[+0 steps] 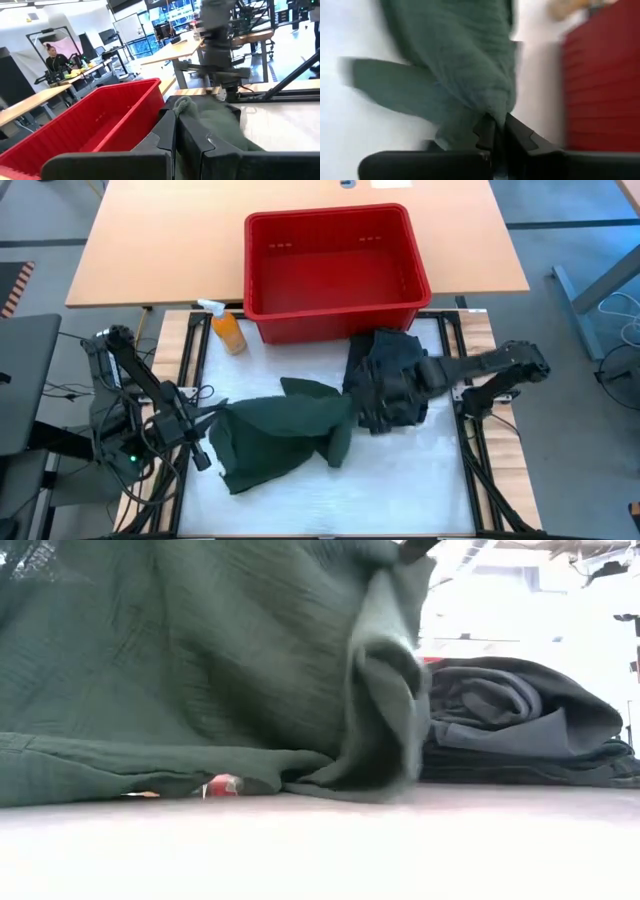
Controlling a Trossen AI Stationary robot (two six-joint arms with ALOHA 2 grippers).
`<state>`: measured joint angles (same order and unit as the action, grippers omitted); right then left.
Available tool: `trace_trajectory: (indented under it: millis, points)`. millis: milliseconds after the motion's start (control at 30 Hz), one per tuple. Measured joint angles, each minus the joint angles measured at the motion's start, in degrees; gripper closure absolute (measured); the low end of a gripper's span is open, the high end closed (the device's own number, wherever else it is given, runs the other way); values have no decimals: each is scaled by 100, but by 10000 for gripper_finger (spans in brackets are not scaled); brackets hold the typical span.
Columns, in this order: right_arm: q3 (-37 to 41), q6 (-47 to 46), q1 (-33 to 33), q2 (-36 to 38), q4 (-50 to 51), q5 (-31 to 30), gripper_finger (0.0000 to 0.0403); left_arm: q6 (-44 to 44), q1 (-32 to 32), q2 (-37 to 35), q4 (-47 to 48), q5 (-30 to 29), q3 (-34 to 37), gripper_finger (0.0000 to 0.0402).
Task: Fold Laundry from Bin
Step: Fold the green button down shirt
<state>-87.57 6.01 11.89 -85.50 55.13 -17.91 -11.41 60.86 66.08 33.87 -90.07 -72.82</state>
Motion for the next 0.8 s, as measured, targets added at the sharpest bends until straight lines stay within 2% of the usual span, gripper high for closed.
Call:
trace_trajectory:
  millis: [167, 300, 433, 567, 700, 800]
  points:
    - [-236, 1433, -1251, 14, -284, 37, 350, 84, -123, -15, -29, -2, -1, 401]
    - [-229, 1610, -1941, -109, -360, 778, 343, 129, -288, -13, -7, 1, 0, 401]
    - [-227, 1217, -2193, -327, -286, 885, 316, 367, -483, -25, 40, 6, -1, 401]
    - [-225, 720, -2220, -516, -134, 883, 264, 411, -750, -68, 184, 1, -2, 401]
    - [-391, -8, -2222, -531, 697, 863, 211, 364, -1014, -63, 344, 5, -2, 401]
    - [-375, -949, -2087, -357, 1491, 1351, 185, 366, -1184, -63, 422, 8, -4, 401]
